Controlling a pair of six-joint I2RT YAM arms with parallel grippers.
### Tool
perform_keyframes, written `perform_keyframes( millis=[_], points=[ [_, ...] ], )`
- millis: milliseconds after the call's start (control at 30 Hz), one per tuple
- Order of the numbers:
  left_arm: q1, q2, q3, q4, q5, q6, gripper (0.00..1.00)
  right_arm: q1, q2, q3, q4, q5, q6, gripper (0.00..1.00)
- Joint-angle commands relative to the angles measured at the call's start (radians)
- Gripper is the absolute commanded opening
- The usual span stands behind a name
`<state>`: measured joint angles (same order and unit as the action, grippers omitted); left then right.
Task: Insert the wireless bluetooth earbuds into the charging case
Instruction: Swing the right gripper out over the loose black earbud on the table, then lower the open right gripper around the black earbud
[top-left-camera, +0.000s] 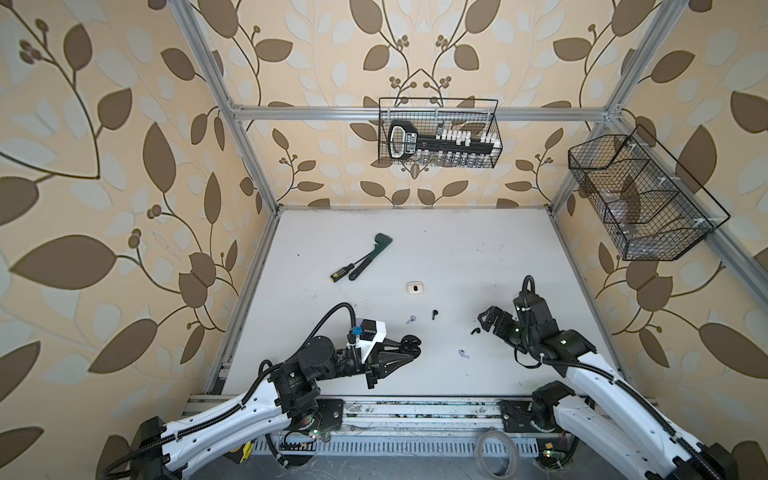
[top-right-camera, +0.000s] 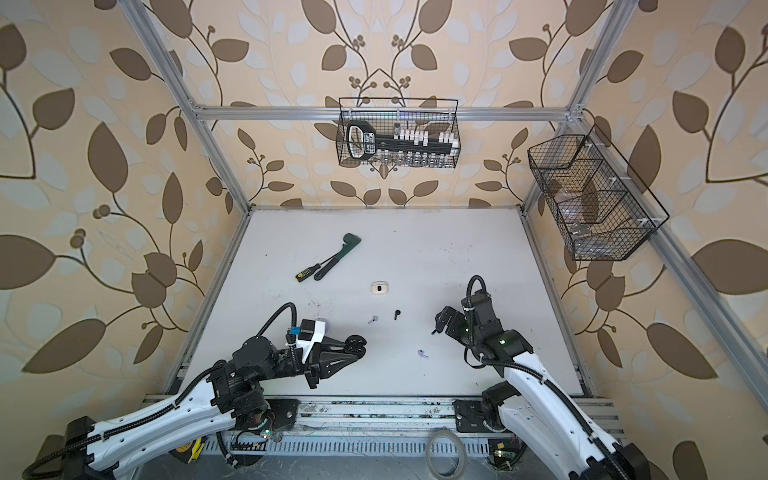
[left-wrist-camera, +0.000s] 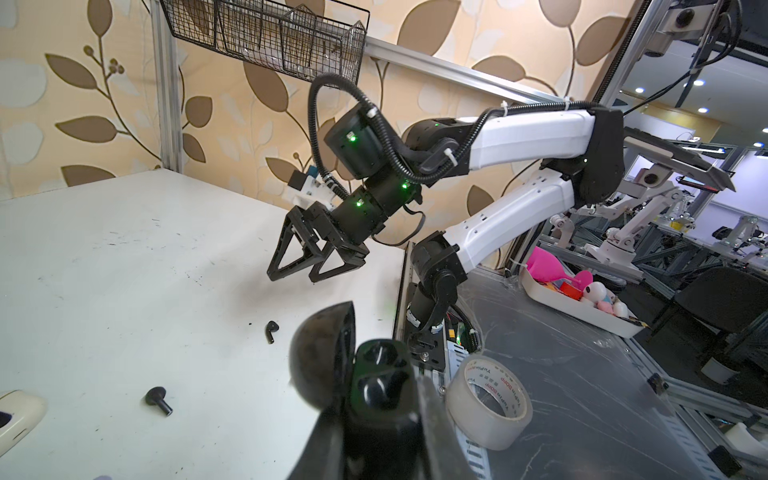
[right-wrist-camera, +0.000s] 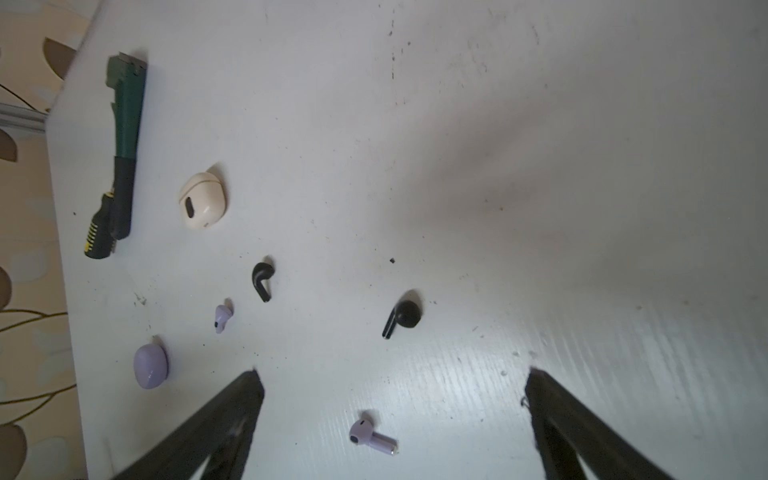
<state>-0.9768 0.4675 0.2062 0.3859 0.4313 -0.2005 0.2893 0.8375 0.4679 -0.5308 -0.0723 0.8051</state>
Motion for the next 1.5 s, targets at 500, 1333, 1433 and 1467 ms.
perform_keyframes(
  millis=[500,1333,1433,1467],
  points=[
    [-0.010,-0.003,0.008,0.015,0.022,0.010,0.00,0.204,0.283,0.104,-0.032,0.289,-0.023,0.82],
    [-0.010,-0.015,0.003,0.016,0.024,-0.007,0.00,0.352,0.633,0.267,-0.111,0.460,0.046,0.58],
    [-0.010,-0.017,0.006,0.010,0.021,-0.005,0.00,0.364,0.636,0.255,-0.120,0.469,0.050,0.57],
    [-0.010,-0.017,0.006,0.010,0.021,-0.005,0.00,0.366,0.637,0.252,-0.127,0.470,0.053,0.55]
  ],
)
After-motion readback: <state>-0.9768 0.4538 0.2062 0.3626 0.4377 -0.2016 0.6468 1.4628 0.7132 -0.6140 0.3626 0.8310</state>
